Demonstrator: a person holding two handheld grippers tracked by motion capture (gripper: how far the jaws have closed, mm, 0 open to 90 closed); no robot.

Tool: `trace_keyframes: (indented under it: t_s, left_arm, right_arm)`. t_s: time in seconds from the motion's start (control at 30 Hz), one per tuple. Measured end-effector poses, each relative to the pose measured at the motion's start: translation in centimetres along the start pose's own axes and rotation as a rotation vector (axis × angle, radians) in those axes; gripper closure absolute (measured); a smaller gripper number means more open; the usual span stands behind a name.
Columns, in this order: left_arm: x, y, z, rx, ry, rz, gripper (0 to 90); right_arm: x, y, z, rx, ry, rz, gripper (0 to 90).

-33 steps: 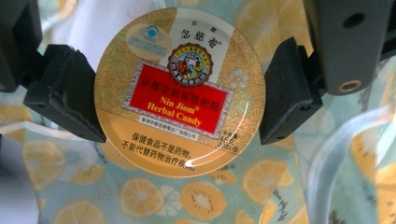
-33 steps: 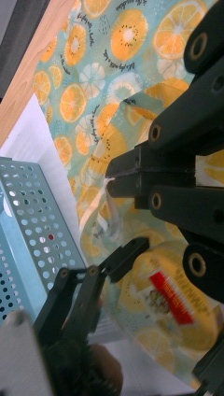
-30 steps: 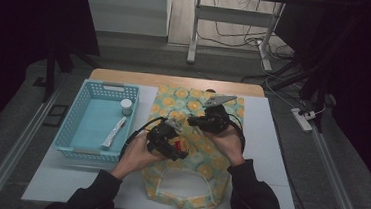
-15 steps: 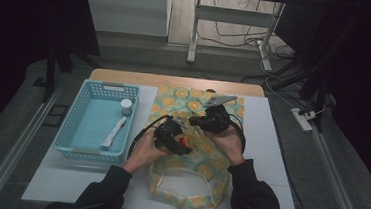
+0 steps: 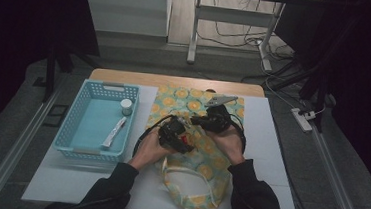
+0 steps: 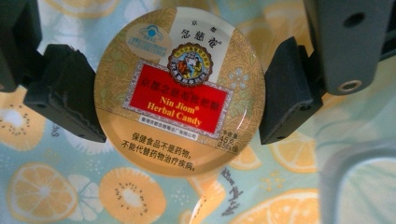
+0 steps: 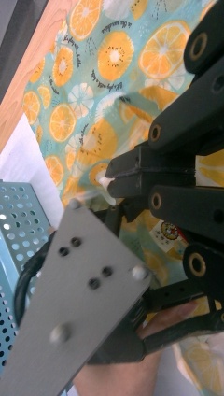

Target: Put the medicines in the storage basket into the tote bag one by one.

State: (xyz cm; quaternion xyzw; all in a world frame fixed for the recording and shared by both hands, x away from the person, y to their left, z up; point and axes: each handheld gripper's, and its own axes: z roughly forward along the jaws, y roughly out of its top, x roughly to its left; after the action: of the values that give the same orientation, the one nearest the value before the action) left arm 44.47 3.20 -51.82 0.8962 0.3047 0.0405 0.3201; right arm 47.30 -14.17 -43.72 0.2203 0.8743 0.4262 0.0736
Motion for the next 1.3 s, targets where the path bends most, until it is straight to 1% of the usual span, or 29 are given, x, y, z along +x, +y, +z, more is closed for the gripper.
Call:
trace_keyframes:
  t_s: [0.1,0.2,0.33,0.43,0.47,0.57,0.63,0.8,0.93,0.97,1.0,1.07,1.17,1.3]
  left_arm:
    - [0.0,0.0,0.5,0.009,0.011,0.005,20.1]
    - [0.0,0.0,0.5,0.008,0.021,0.010,19.7]
    - [0.1,0.0,0.0,-0.012,0.011,0.002,15.8]
    - [0.0,0.1,-0.4,-0.008,0.027,0.000,13.9]
    - [-0.1,0.1,-0.6,-0.011,0.025,0.000,13.7]
    - [-0.4,0.0,-1.1,-0.020,0.008,0.004,12.0]
    - [-0.7,0.0,-1.5,-0.027,0.007,0.011,11.1]
    - [-1.1,-0.2,-2.7,-0.067,-0.031,-0.011,7.4]
    - [-1.4,-0.6,-3.4,-0.076,-0.052,-0.010,3.9]
    - [-1.4,-0.7,-3.6,-0.083,-0.062,-0.015,3.0]
    - [-1.4,-0.9,-3.8,-0.092,-0.083,-0.019,2.1]
    - [-1.3,-1.1,-4.0,-0.093,-0.106,-0.023,0.3]
    - [-1.4,-1.5,-4.7,-0.100,-0.109,-0.016,0.0]
    - [-1.4,-2.1,-5.9,-0.135,-0.120,-0.035,0.0]
  right_arm:
    - [0.0,0.0,-0.1,0.000,-0.002,0.003,90.0]
    - [0.0,0.0,0.0,0.002,-0.001,0.004,90.0]
    - [0.1,0.0,0.0,0.001,-0.002,0.000,90.0]
    - [0.0,0.0,0.0,-0.001,-0.002,-0.002,90.0]
    - [0.0,0.0,0.0,0.000,-0.001,-0.002,90.0]
    - [0.1,0.0,0.0,-0.001,0.000,-0.002,90.0]
    - [0.1,0.0,0.0,0.000,-0.001,-0.004,90.0]
    - [0.2,0.1,-0.1,0.001,0.001,-0.002,90.0]
    - [0.2,0.1,-0.1,0.003,0.004,-0.006,90.0]
    - [0.2,0.1,0.0,0.003,0.005,-0.009,90.0]
    - [0.3,0.1,0.0,0.004,0.008,-0.016,90.0]
    - [0.3,0.1,0.0,0.007,0.011,-0.026,90.0]
    - [0.3,0.0,0.0,0.009,0.011,-0.028,90.0]
    - [0.3,0.0,0.0,0.011,0.009,-0.025,90.0]
